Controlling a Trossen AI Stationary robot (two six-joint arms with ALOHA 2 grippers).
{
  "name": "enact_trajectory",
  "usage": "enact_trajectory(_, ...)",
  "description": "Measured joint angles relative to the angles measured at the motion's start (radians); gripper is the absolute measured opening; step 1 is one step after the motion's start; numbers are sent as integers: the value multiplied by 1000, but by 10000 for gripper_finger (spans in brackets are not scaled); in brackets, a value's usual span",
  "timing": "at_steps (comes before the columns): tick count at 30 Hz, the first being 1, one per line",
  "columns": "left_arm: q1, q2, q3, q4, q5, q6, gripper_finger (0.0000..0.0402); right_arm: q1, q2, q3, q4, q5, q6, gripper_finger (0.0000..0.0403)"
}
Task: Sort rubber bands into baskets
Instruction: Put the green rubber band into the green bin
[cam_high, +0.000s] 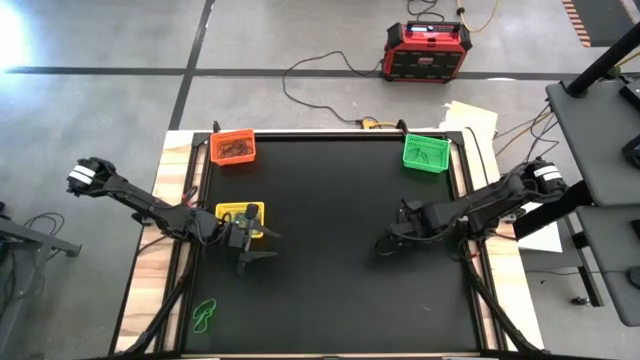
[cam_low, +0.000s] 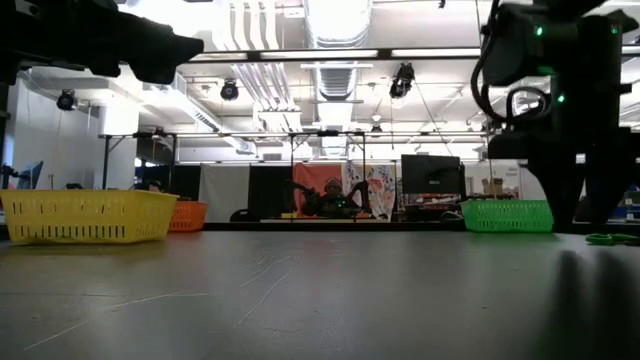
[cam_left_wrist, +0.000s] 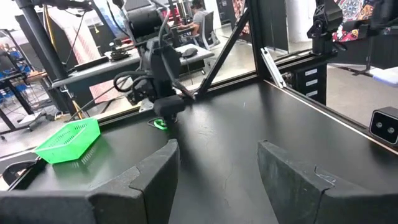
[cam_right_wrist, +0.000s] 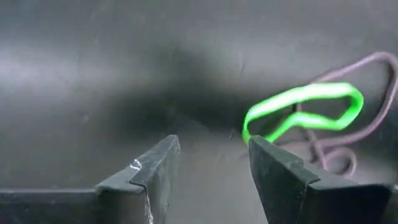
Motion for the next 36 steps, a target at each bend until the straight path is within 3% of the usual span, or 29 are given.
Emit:
enact_trajectory(10, 0, 0, 0, 0, -32, 8, 201, -58, 0, -59, 17, 30, 5, 187)
enact_trajectory(15, 0, 0, 0, 0, -32, 7, 201, -57, -3, -114, 123, -7, 18, 174)
enact_trajectory(21, 0, 0, 0, -1, -33, 7, 201, -57, -9, -130, 122, -14, 25, 121)
enact_trajectory(28, 0, 0, 0, -1, -33, 7, 201, -57, -9, -129, 87, -17, -32, 20)
enact_trajectory(36, 0, 0, 0, -1, -33, -2, 201, -67, -24, -20, 25, 46, -86, 9)
